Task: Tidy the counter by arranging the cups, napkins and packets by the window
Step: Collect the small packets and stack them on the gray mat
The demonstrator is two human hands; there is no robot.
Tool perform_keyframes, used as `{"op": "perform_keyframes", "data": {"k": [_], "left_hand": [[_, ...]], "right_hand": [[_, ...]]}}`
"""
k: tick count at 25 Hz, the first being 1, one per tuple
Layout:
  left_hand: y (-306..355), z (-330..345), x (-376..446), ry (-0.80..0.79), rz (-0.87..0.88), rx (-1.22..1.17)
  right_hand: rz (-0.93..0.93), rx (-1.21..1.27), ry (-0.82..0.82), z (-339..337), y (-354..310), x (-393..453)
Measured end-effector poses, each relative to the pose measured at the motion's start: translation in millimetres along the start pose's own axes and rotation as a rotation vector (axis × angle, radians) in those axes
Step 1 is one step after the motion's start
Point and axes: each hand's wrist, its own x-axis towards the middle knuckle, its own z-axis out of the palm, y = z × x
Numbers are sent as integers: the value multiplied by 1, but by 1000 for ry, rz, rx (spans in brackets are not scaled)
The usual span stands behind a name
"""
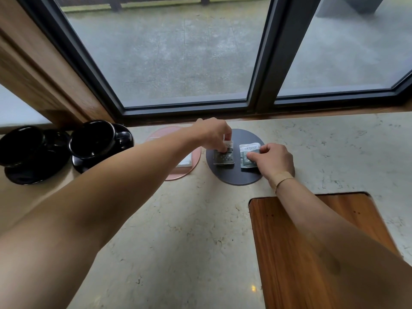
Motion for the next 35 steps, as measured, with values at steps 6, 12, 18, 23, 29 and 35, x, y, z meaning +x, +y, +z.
{"op": "perform_keyframes", "data": {"k": [6,12,18,23,29,35], "left_hand": [[-2,7,0,36,-27,-11],[-6,12,-7,167,17,-61],[-8,8,-40,292,3,-158],[-14,-1,-103,407,-3,-232],[-13,-4,-188,490,39,-217],[12,-6,-244,540,23,-228]], "right_hand": [[2,5,15,2,2,-1],[0,-32,26,1,-4,-6],[-8,-1,36,-5,-6,-18],[-98,32,58,-37,-7,-52],[-297,-50,63,-79,8,-128],[-349,-150,-17,-108,16,-176]]}}
